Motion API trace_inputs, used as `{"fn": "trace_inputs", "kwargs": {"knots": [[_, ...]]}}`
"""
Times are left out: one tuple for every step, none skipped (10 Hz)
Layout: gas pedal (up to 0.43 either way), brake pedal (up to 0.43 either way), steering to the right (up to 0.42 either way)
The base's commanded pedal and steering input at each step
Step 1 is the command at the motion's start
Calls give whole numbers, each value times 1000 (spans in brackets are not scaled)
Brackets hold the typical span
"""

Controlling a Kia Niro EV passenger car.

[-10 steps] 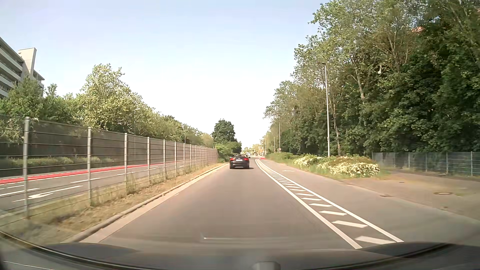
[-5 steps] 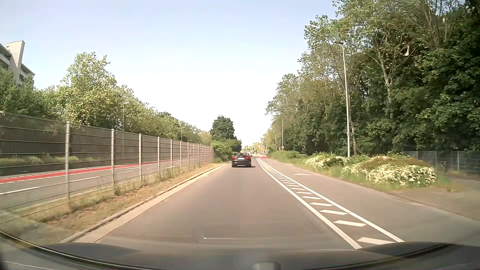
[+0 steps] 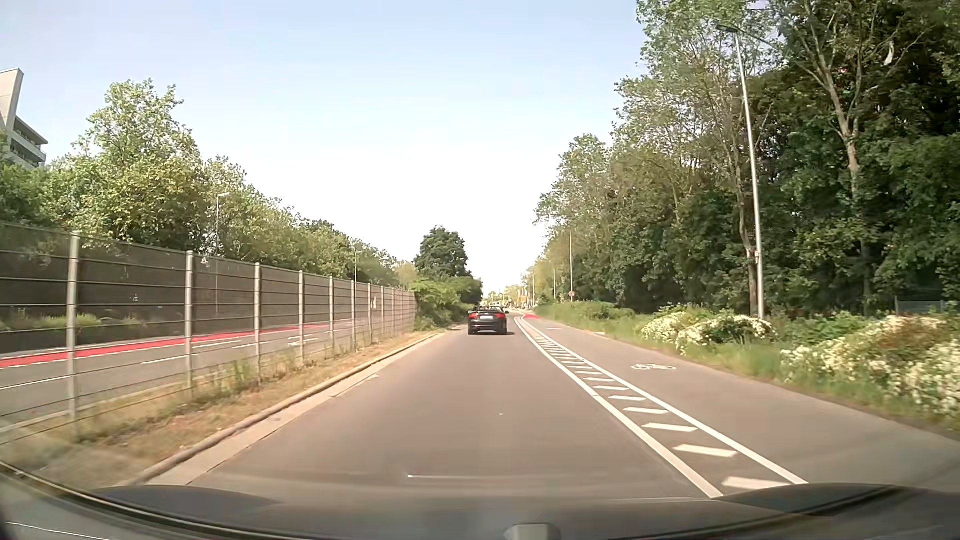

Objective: Follow the waypoints while adhering to traffic rules and regulations

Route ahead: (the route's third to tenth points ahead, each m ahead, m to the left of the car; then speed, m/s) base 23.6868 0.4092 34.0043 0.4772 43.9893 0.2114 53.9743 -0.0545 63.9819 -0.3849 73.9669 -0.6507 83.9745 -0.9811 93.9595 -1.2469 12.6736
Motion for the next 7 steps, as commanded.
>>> {"fn": "trace_inputs", "kwargs": {"knots": [[197,0,3],[189,0,3],[169,0,3],[157,0,4],[138,0,4],[130,0,4],[118,0,4]]}}
